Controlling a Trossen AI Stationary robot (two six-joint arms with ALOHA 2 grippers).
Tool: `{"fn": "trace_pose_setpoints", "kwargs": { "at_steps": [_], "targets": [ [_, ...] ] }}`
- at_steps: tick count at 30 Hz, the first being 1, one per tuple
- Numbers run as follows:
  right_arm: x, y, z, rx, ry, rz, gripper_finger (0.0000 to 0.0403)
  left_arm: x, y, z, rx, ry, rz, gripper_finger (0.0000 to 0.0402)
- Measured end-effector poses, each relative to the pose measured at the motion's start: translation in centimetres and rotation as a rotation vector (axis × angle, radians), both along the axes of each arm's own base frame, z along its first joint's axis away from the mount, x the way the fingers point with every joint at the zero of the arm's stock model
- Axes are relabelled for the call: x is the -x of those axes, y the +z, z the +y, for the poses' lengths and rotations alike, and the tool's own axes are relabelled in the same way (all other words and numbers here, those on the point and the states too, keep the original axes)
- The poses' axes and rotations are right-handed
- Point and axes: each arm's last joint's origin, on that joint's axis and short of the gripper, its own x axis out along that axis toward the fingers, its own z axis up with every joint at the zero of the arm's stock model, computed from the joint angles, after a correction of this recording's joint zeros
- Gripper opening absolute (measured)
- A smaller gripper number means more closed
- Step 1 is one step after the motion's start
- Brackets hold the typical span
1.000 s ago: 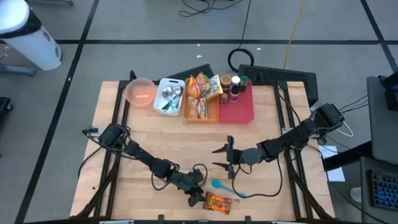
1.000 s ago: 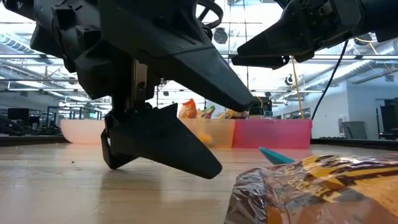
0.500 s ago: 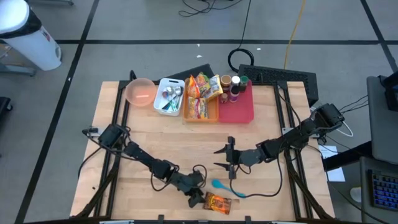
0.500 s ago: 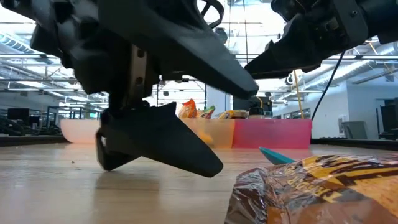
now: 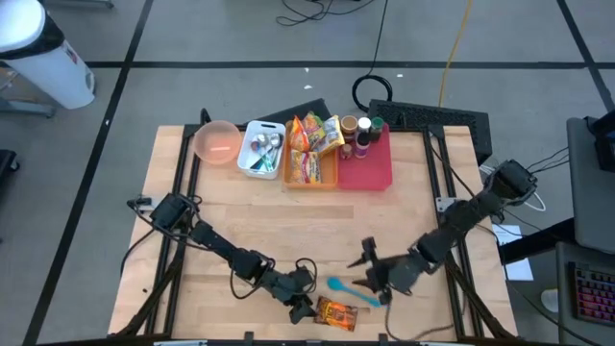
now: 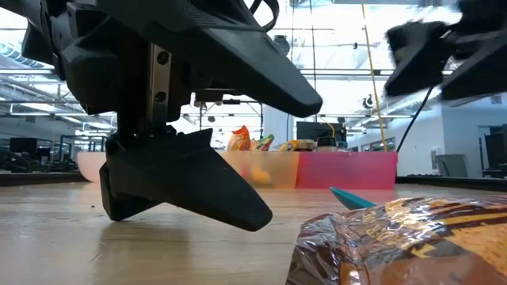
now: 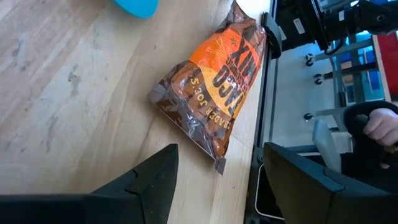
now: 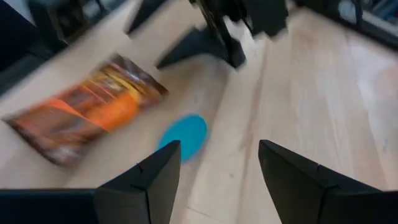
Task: Pick & Place Food Item
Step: Put the orange seasoning pack into the red bin
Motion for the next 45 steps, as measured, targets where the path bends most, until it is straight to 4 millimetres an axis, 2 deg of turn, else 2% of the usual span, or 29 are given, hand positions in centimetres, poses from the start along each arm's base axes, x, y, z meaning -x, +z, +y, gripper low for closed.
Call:
{"fn": "trace_pose_setpoints", "kwargs": {
  "at_steps": [6, 9, 16, 23, 31, 40, 45],
  "targets": [
    [1.9, 1.4, 3.5, -0.010, 0.037, -0.071, 0.0210, 0.0, 0.0, 0.0, 0.008, 0.017, 0.007, 0.0244],
    [2.1, 1.5, 4.9, -0.020, 0.047, -0.081, 0.0210, 0.0, 0.0, 0.0, 0.015, 0.026, 0.013, 0.0244],
    [1.1, -1.5, 7.9, 0.087, 0.097, 0.005, 0.0210, 0.0, 0.0, -0.1, 0.021, 0.032, 0.009, 0.0244],
    [1.1, -3.6, 9.6, 0.136, 0.124, 0.059, 0.0210, 0.1, 0.0, -0.3, 0.029, 0.026, 0.009, 0.0244],
    [1.3, -4.8, 10.1, 0.150, 0.157, 0.089, 0.0210, 0.2, 0.1, -0.5, 0.051, 0.031, 0.013, 0.0243],
    [-0.6, -6.6, 9.8, 0.153, 0.135, 0.039, 0.0210, 0.1, 0.1, -0.4, 0.037, 0.056, 0.004, 0.0244],
    [-1.2, -6.7, 9.5, 0.159, 0.121, 0.016, 0.0210, 0.2, 0.1, -0.5, 0.032, 0.056, 0.001, 0.0244]
  ]
}}
